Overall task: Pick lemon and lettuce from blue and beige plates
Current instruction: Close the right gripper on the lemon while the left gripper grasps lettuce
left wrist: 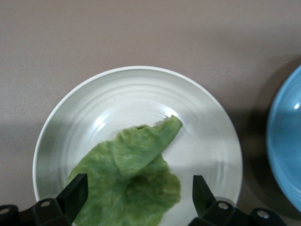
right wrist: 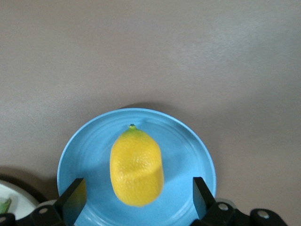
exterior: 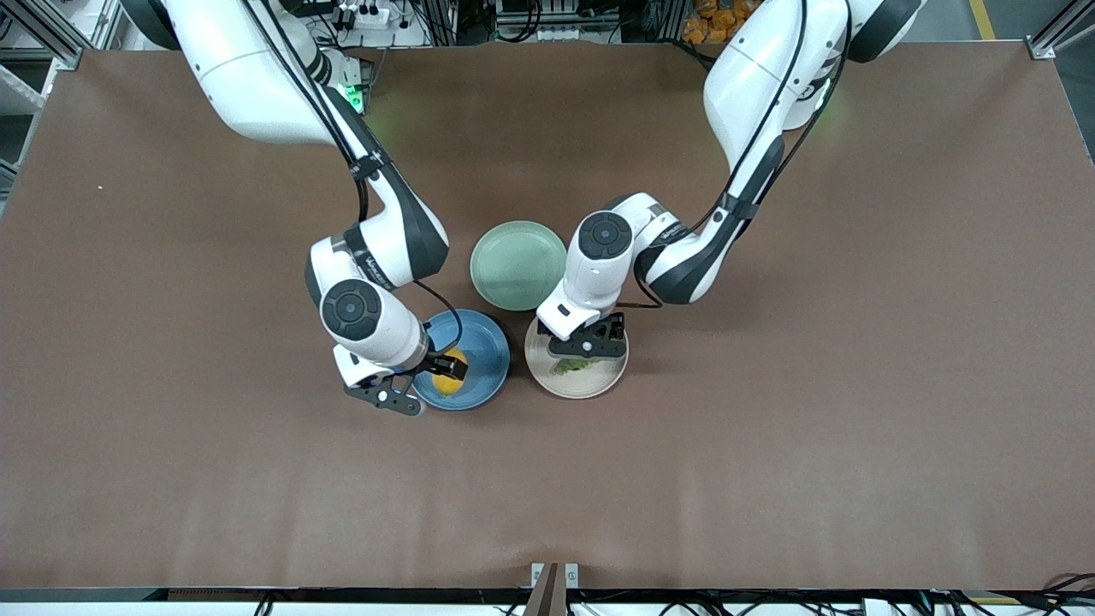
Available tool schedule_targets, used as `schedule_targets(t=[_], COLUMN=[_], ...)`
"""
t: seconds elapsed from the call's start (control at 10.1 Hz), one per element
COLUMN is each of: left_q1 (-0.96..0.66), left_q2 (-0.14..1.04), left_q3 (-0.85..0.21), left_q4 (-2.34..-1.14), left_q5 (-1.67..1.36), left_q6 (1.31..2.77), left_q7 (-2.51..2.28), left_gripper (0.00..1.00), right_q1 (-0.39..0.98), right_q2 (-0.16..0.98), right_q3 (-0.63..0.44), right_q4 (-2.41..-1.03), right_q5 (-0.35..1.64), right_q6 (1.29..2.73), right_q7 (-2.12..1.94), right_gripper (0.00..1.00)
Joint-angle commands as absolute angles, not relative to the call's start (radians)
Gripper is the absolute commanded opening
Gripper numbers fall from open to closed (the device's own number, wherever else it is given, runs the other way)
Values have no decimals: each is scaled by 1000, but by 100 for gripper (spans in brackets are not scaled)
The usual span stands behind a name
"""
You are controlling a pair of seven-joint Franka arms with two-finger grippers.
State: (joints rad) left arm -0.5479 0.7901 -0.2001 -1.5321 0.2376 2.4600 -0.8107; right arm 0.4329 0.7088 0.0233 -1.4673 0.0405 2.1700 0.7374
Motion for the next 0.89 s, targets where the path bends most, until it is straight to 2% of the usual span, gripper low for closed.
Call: schedule_targets(t=[0.0,0.3,0.4,0.5,0.59,0.69,0.79], left_q1=[-572,-571,-571,-571,-572,-572,-572], left_q2=[816,831,839,839,839,844,842], left_q3=[-173,-172,-172,-164,-160,-158,-158], left_q4=[-1509,-1509,-1509,-1508,-1508,-1508,-1508], left_q5=[273,273,273,273,273,273,272], left_q6=[2491,2493,2493,2493,2494,2494,2494], left_q7=[-851,-851,-851,-851,-851,-851,-851], left_gripper=[96,88,88,84,79,74,64], right_q1=[445,459,460,460,454,443,430], right_q2=[767,810,810,810,810,804,793], right_q3=[18,18,18,18,18,21,28], right_q4=[-1439,-1442,-1442,-1442,-1440,-1433,-1430], right_q5=[58,60,58,58,60,60,66], right_q6=[2210,2255,2255,2255,2255,2243,2234], right_q7=[721,723,723,721,718,689,661], right_gripper=[100,100,78,47,22,5,0])
